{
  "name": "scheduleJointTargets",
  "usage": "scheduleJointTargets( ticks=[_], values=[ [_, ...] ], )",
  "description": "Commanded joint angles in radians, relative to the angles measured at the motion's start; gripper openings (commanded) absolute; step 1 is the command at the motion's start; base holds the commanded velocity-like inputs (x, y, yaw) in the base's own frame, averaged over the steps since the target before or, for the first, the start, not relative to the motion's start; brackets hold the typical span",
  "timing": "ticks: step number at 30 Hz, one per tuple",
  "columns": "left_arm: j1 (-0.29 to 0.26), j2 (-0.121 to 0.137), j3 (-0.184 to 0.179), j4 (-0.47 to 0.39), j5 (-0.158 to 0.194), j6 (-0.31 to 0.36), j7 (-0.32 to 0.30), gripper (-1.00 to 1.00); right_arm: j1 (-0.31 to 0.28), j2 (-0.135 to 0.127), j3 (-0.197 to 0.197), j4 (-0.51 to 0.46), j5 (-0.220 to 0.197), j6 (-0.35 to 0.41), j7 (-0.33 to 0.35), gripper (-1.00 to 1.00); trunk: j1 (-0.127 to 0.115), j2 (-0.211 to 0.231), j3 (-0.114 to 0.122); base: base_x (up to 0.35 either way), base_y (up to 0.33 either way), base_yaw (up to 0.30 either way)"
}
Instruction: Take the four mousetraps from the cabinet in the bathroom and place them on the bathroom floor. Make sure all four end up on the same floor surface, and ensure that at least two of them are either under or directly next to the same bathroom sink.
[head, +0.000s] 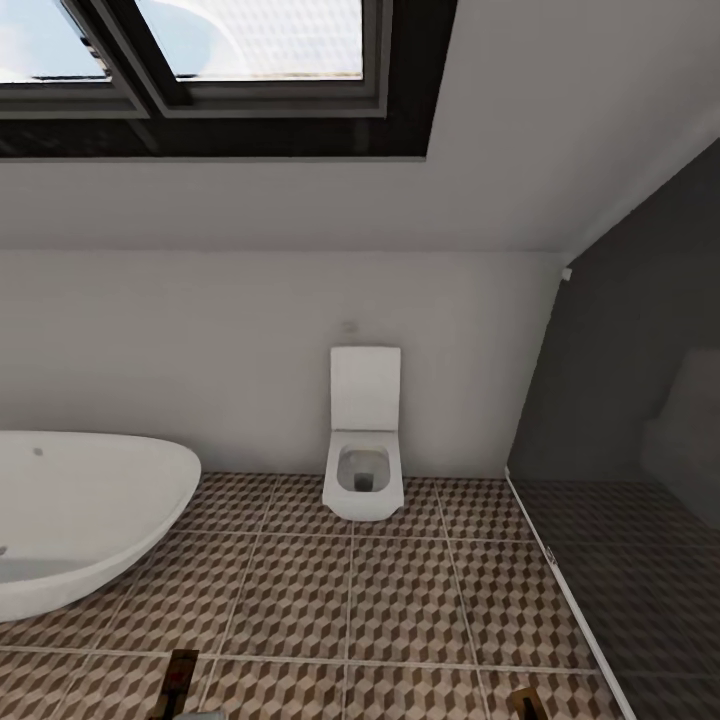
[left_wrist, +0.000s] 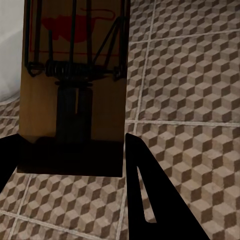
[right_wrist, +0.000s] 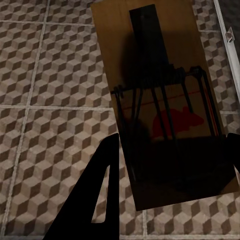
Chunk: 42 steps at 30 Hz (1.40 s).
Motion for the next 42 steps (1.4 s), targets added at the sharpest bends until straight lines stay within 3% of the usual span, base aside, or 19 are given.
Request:
scheduleJointTargets(
  ticks=[1, 10, 13, 15, 16, 18, 19, 20, 23, 24, 27, 29, 34, 40, 42],
  values=[
    [-0.001, -0.001, -0.008, 0.003, -0.001, -0.002, 0.009, -1.0, -0.001, -0.001, 0.008, 0.0, -0.009, -0.004, -0.004, -1.0, 0.001, -0.002, -0.002, 0.0, 0.0, 0.0],
    [-0.001, -0.001, -0.006, -0.001, -0.002, 0.002, 0.009, -1.0, -0.001, -0.001, 0.011, 0.0, -0.01, -0.003, 0.0, -1.0, 0.001, -0.002, -0.002, 0.0, 0.0, 0.0],
    [-0.001, -0.014, -0.004, -0.016, -0.002, 0.106, 0.01, -1.0, -0.001, -0.001, 0.01, -0.009, -0.01, 0.006, -0.001, -1.0, 0.001, -0.002, -0.002, 0.0, 0.0, 0.0],
    [-0.002, -0.02, -0.003, -0.067, -0.002, 0.299, 0.005, -1.0, -0.004, -0.001, 0.01, -0.035, -0.004, 0.043, -0.003, -1.0, 0.001, -0.002, -0.002, 0.0, 0.0, 0.0],
    [-0.002, -0.02, -0.003, -0.091, -0.002, 0.355, 0.001, -1.0, -0.005, -0.001, 0.01, -0.048, 0.0, 0.06, -0.004, -1.0, 0.001, -0.002, -0.002, 0.0, 0.0, 0.0],
    [-0.003, -0.004, -0.002, -0.23, -0.003, 0.57, -0.021, -1.0, -0.016, -0.001, 0.01, -0.133, 0.033, 0.166, -0.007, -1.0, 0.001, -0.002, -0.002, 0.0, 0.0, 0.0],
    [-0.003, 0.001, -0.002, -0.271, -0.003, 0.617, -0.025, -1.0, -0.02, -0.001, 0.01, -0.161, 0.045, 0.2, -0.009, -1.0, 0.001, -0.002, -0.002, 0.0, 0.0, 0.0],
    [-0.005, 0.012, 0.005, -0.391, -0.003, 0.741, -0.033, -1.0, -0.029, -0.001, 0.01, -0.25, 0.082, 0.304, -0.02, -1.0, 0.001, -0.002, -0.002, 0.0, 0.0, 0.0],
    [-0.017, 0.02, 0.081, -0.538, -0.004, 0.909, -0.037, -1.0, -0.067, -0.001, 0.01, -0.409, 0.131, 0.454, -0.066, -1.0, 0.001, -0.002, -0.002, 0.0, 0.0, 0.0],
    [-0.023, 0.021, 0.102, -0.551, -0.004, 0.926, -0.037, -1.0, -0.077, -0.001, 0.01, -0.429, 0.134, 0.47, -0.074, -1.0, 0.001, -0.002, -0.002, 0.0, 0.0, 0.0],
    [-0.105, 0.023, 0.232, -0.592, -0.007, 0.985, -0.04, -1.0, -0.172, 0.001, 0.01, -0.503, 0.144, 0.569, -0.109, -1.0, 0.001, -0.002, -0.002, 0.0, 0.0, 0.0],
    [-0.14, 0.025, 0.256, -0.597, -0.008, 0.997, -0.04, -1.0, -0.219, 0.009, 0.01, -0.514, 0.144, 0.622, -0.114, -1.0, 0.001, -0.002, -0.002, 0.0, 0.0, 0.0],
    [-0.227, 0.038, 0.279, -0.578, -0.009, 1.031, -0.039, -1.0, -0.295, 0.062, 0.008, -0.514, 0.15, 0.709, -0.123, -1.0, 0.001, -0.002, -0.002, 0.0, 0.0, 0.0],
    [-0.244, 0.033, 0.279, -0.534, -0.01, 1.037, -0.046, -1.0, -0.305, 0.09, 0.003, -0.484, 0.147, 0.721, -0.129, -1.0, 0.001, -0.002, -0.002, 0.0, 0.0, 0.0],
    [-0.245, 0.02, 0.277, -0.497, -0.01, 1.037, -0.05, -1.0, -0.306, 0.116, 0.002, -0.471, 0.145, 0.721, -0.133, -1.0, 0.001, -0.002, -0.002, 0.0, 0.0, 0.0]
  ],
)
